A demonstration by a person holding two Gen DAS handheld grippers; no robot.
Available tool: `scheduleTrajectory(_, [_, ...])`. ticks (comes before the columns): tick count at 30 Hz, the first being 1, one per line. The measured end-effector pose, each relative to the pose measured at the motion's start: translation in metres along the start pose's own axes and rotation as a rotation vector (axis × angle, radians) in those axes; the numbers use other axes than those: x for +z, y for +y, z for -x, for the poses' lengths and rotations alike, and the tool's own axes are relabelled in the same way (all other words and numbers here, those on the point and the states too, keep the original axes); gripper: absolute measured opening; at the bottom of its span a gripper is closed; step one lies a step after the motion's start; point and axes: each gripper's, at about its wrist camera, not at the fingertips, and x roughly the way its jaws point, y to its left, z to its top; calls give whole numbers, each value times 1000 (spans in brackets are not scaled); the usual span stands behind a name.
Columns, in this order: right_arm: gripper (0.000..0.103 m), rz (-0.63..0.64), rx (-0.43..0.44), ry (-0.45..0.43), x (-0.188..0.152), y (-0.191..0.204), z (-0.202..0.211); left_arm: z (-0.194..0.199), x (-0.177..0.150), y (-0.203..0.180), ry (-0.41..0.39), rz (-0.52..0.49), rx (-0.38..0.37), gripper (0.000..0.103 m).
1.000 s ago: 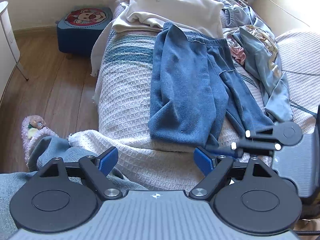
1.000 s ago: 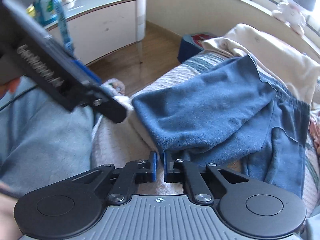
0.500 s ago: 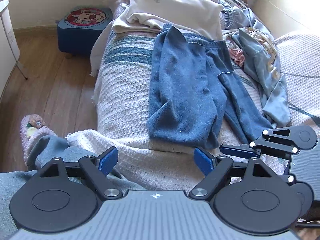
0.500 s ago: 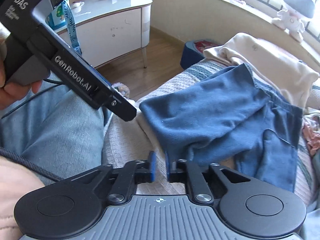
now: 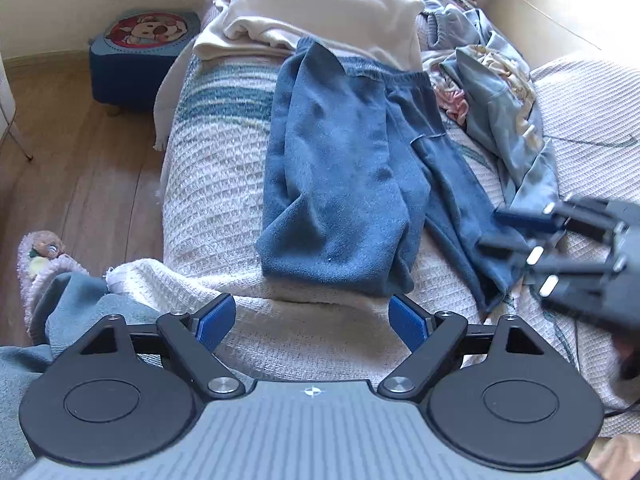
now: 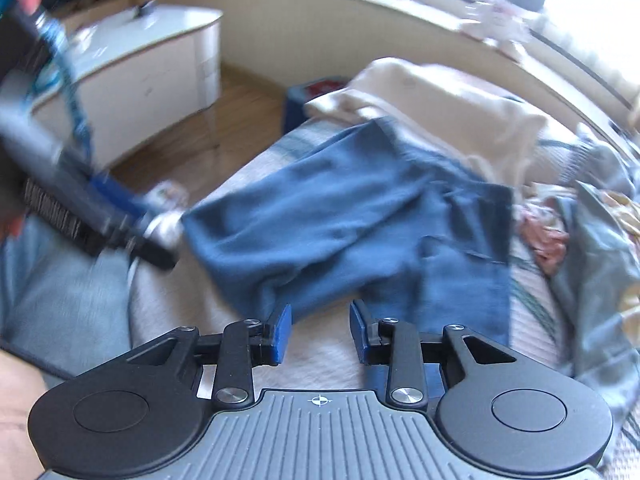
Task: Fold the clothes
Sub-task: 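Grasp the sweatpants edge with the right gripper and smooth it flat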
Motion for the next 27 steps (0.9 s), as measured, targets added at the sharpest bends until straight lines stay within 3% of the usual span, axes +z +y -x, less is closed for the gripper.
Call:
scheduleTrajectory(5, [33,-161,55,-27,22,-24,-4,-8,5,5,-6,24,7,83])
scheduleTrajectory(8, [33,-195,70,-40,47,-29,-18,-13,15,12,-30,53,-6,83])
scheduleTrajectory(9, [35,-188,68,-44,57,-30,-24,-17,19,14,-26,56,-11,83])
scheduleTrajectory(12, [57,-177,41,-48,89,-32,-50,-31,28,22,-5,72,0,83])
scheduleTrajectory(19, [58,-319,49,47,150,-48,-121,-48,33,44,-15,137,-58,80])
scheduleTrajectory(23, [58,-331,3,94,163,-39,-151,-43,30,33,-92,61,-123,70])
scheduleTrajectory(25, [58,-352,-1,111,166,-36,-161,-46,29,27,-84,34,-123,54])
scheduleTrajectory(27, [58,-340,-36,147,168,-28,-175,-48,27,24,-87,19,-112,49])
